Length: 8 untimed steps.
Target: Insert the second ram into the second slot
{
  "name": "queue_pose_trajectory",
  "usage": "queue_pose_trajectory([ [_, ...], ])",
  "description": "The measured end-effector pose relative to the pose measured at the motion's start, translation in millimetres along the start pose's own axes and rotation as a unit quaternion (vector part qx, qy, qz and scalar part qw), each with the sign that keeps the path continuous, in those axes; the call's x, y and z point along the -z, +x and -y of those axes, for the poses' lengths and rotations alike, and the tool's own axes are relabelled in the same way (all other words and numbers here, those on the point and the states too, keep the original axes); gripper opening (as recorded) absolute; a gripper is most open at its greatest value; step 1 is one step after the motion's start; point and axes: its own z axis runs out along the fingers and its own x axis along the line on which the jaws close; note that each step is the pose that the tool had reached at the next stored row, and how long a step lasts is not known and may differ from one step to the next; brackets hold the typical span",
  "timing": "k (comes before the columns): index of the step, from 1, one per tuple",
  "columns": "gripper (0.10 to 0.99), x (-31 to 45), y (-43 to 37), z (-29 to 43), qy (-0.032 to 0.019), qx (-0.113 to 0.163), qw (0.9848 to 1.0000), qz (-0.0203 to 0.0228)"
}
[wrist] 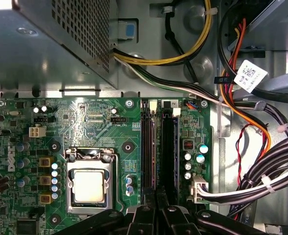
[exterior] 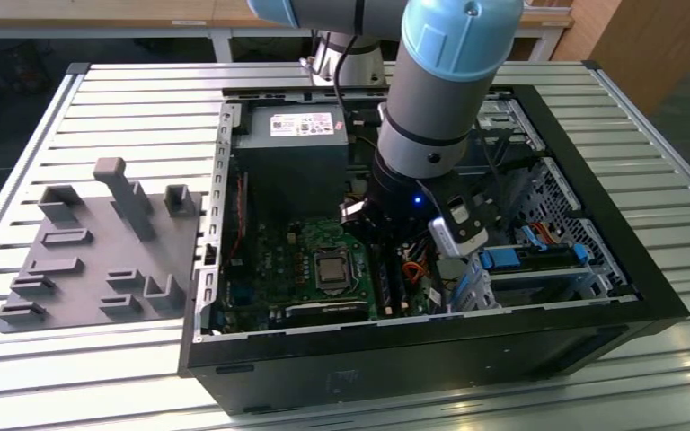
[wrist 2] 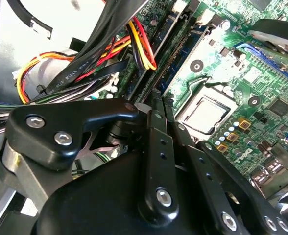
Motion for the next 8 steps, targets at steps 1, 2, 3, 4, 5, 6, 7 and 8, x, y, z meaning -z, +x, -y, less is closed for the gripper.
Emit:
queue_pose_trajectory([
  [1,0.129,-0.2,0.0,0.0,-0.0001,0.0,1.0,0.0],
  [2,0.129,-0.4,0.0,0.0,-0.0001,0.0,1.0,0.0],
  [3,0.129,-0.7,-0.1,0.0,-0.0001,0.0,1.0,0.0],
  [4,0.129,-1.0,-0.1,0.0,-0.0002,0.0,1.0,0.0],
  [5,0.129,-1.3,-0.1,0.0,-0.0002,0.0,1.0,0.0],
  [6,0.129,-1.6,-0.1,0.0,-0.0002,0.0,1.0,0.0],
  [7,0.129,-2.0,-0.1,0.0,-0.0002,0.0,1.0,0.0001],
  [8,0.129,-2.4,-0.1,0.0,-0.0002,0.0,1.0,0.0001],
])
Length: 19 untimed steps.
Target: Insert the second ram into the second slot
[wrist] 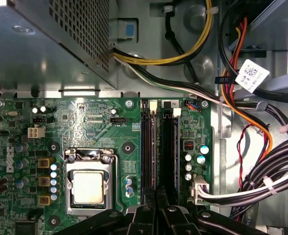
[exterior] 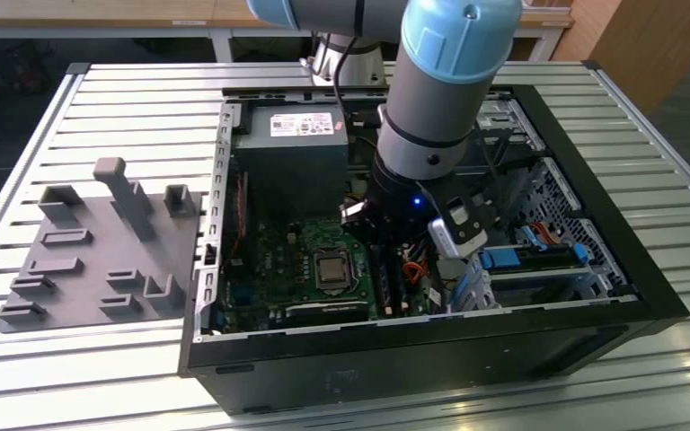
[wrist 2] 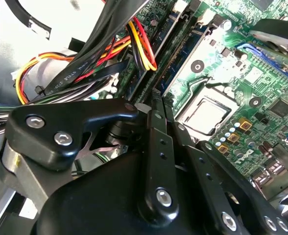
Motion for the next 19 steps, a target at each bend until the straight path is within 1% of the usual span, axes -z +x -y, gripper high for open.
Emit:
queue_pose_trajectory([
  [8,0.129,-1.0,-0.1,0.1,0.0001,0.0,1.0,0.0],
  [10,0.141,-0.9,-0.1,0.0,0.0,0.0,1.0,0.0],
  [11,0.204,-0.7,0.0,0.0,0.0,0.0,1.0,0.0],
  [12,0.204,-0.1,0.0,0.0,0.0001,0.0,1.0,0.0],
  [14,0.204,2.6,0.1,0.0,0.0,0.0,1.0,0.0],
  [19,0.204,13.4,0.7,-0.1,0.0,0.0,1.0,0.0],
])
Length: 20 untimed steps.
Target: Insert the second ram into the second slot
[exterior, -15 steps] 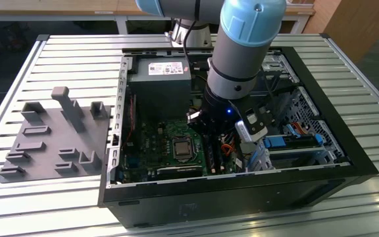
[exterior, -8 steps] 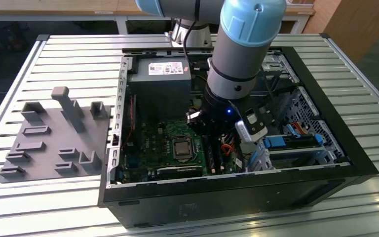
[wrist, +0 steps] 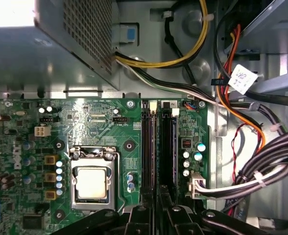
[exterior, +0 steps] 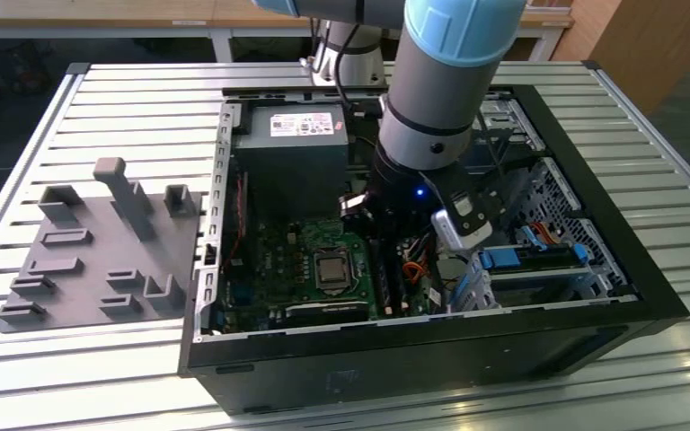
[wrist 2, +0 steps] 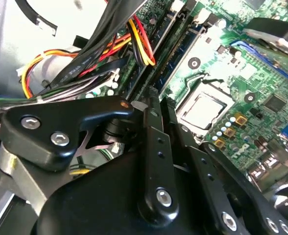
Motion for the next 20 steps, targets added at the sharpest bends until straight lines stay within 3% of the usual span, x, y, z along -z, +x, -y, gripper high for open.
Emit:
queue_pose_trajectory([
  [4,0.192,1.6,0.0,-0.1,-0.0001,0.0,1.0,-0.0005],
  [5,0.122,1.6,0.0,-0.1,0.0,0.0,1.0,-0.0005],
  [7,0.106,1.7,0.0,-0.1,0.0001,0.0,1.0,-0.0005],
  [20,0.106,-7.4,-0.8,-1.8,0.0002,0.0,1.0,-0.0005],
])
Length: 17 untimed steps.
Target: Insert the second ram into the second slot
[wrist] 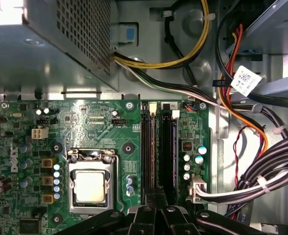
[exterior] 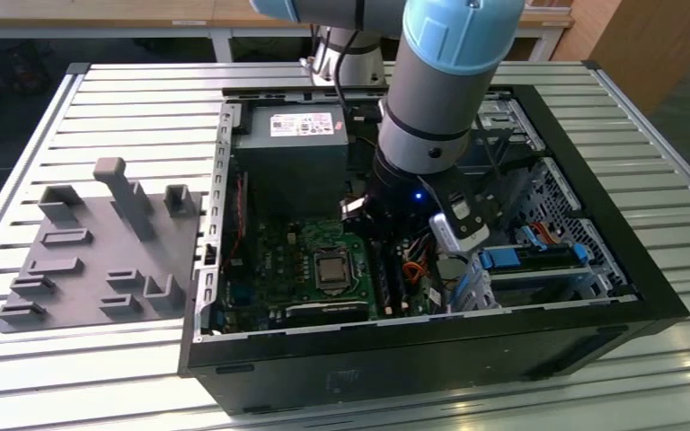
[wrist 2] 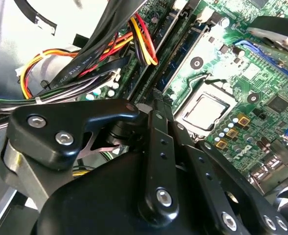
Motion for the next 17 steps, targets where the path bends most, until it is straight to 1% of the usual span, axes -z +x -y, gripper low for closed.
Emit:
queue_pose_trajectory([
  [4,0.106,-3.9,-0.1,0.2,0.0006,0.0,1.0,-0.0002],
  [8,0.106,-9.5,-0.4,0.2,0.001,0.0,1.0,-0.0003],
  [11,0.106,-9.0,-0.5,-0.2,0.002,0.0,1.0,-0.0005],
  [15,0.106,-6.6,-0.4,-0.2,-0.0006,0.0,1.0,0.0002],
  [17,0.106,-5.3,-0.3,-0.2,-0.0008,0.0,1.0,0.0002],
])
